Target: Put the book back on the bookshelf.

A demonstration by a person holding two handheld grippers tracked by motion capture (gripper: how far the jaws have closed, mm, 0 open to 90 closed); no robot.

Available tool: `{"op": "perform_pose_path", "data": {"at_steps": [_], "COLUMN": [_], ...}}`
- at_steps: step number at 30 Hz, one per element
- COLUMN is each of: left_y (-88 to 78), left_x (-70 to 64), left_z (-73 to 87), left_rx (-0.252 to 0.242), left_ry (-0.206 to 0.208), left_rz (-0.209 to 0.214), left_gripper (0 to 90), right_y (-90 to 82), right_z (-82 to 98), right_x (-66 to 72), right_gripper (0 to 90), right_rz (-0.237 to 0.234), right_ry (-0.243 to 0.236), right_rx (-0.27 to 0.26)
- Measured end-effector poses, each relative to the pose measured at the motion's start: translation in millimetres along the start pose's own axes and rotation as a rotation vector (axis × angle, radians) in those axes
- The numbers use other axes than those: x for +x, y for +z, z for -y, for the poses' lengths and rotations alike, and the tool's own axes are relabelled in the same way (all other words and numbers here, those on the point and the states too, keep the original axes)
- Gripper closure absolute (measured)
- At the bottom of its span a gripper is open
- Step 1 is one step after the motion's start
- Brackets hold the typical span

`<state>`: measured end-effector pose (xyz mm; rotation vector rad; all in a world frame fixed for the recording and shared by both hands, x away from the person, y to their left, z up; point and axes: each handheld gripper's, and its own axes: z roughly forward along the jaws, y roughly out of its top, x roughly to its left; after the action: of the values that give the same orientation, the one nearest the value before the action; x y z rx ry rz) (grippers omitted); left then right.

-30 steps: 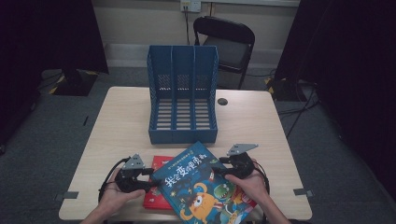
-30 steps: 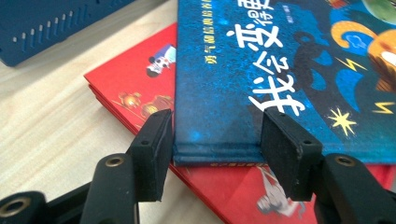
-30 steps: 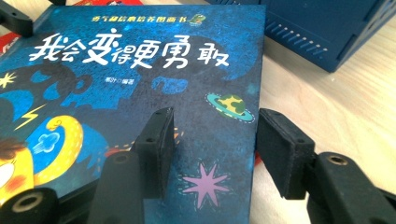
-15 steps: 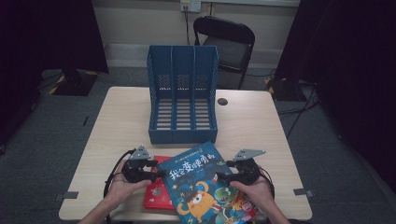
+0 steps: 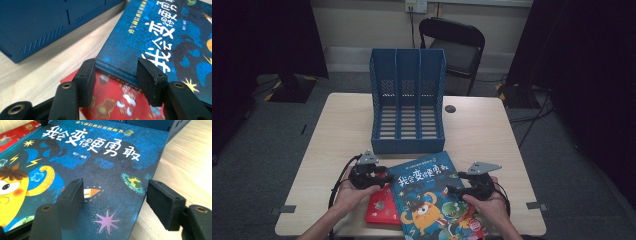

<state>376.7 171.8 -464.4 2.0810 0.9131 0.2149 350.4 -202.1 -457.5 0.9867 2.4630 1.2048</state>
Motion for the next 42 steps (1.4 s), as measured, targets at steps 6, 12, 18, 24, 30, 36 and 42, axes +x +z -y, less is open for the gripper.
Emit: {"op": "perform_pose_path", "data": {"at_steps": [6, 12, 18, 24, 30, 36, 42], "left_y": [7.9, 13.6, 19.2, 12.4, 4.0, 4.7, 9.4], "left_x": [3.5, 4.1, 8.8, -0.7, -17.3, -28.3, -28.5], "left_z": [-4.5, -14.0, -17.3, -13.0, -5.6, 2.0, -0.1], "left_rx": [-0.023, 0.009, -0.002, 0.005, 0.039, 0.0, -0.011], "left_ry": [-0.006, -0.021, -0.064, -0.044, -0.032, 0.023, 0.031], "left_rz": [0.001, -0.009, -0.001, -0.004, 0.075, 0.074, 0.076], "left_gripper": [50.7, 50.6, 49.4, 42.8, 42.3, 40.0, 39.3], "right_y": [-1.3, 1.3, 3.1, 4.4, 4.5, 6.5, 7.1], "right_z": [-0.2, 0.7, 2.7, 3.5, 2.9, 0.4, -2.8], "right_x": [-4.1, -3.6, -8.3, -11.3, -10.9, -10.8, -8.5], "right_gripper": [26.7, 20.4, 15.0, 14.3, 13.9, 13.2, 13.0], "right_rz": [0.001, 0.016, 0.007, -0.012, -0.009, -0.006, -0.003], "right_ry": [0.054, 0.083, 0.119, 0.138, 0.138, 0.141, 0.137], "right_rx": [0.03, 0.023, 0.023, 0.022, 0.024, 0.033, 0.051]}}
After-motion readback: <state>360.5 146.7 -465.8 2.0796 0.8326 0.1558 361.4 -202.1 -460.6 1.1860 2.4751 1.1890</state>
